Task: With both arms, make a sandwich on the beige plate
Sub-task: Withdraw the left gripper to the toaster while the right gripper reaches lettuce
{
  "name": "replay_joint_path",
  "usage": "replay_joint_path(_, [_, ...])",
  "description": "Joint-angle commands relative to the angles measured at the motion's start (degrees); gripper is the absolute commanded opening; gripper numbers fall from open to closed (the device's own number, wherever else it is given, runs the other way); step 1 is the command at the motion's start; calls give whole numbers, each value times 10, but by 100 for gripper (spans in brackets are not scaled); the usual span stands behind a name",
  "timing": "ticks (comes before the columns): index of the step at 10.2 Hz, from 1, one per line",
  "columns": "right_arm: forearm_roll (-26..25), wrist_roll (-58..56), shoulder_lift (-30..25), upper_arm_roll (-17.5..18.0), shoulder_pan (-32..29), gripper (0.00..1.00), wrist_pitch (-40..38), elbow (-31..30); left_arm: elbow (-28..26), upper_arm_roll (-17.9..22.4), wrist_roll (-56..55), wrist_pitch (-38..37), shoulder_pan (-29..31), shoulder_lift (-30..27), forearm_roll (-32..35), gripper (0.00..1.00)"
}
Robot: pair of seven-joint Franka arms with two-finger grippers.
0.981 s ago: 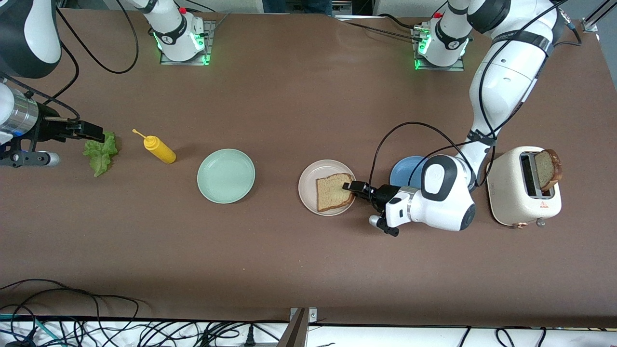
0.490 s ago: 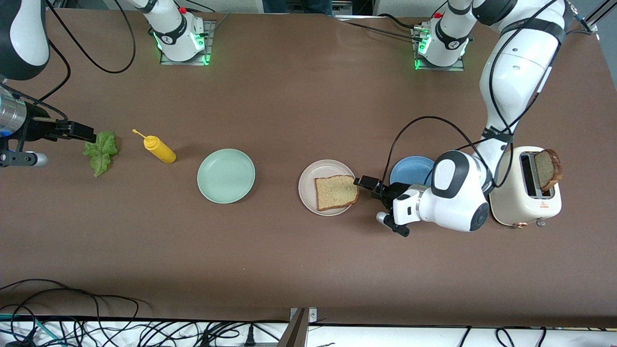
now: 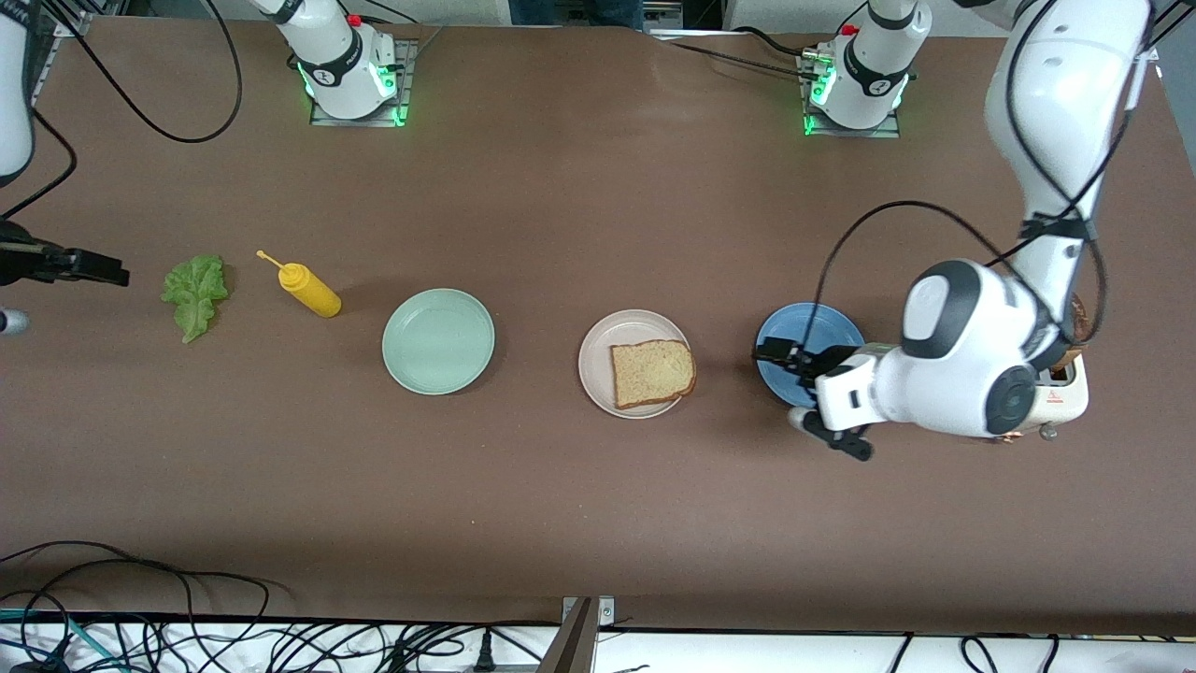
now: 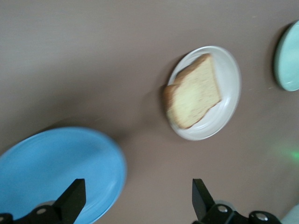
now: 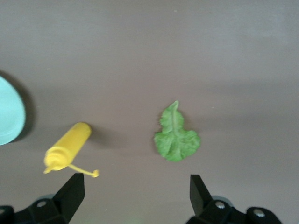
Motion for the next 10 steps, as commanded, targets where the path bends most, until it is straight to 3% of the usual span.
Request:
replay_joint_path(1, [-2,-36,37,5,-35,100,36,-2,-12,1,-8,-30,37,-66,97,100])
replay_joint_path(4, [-7,-39,91,5,-41,100,118,-60,-8,1,-7,-36,46,-133,232,100])
replay_joint_path(6, [-7,-40,91,5,-42,100,186,-129,-3,1,-7,-56,60,-164,253,100])
replay_joint_path(10, [-4,-39,119,5,-65,100,191,-182,0,0,-6,-75,88,-200,252,100])
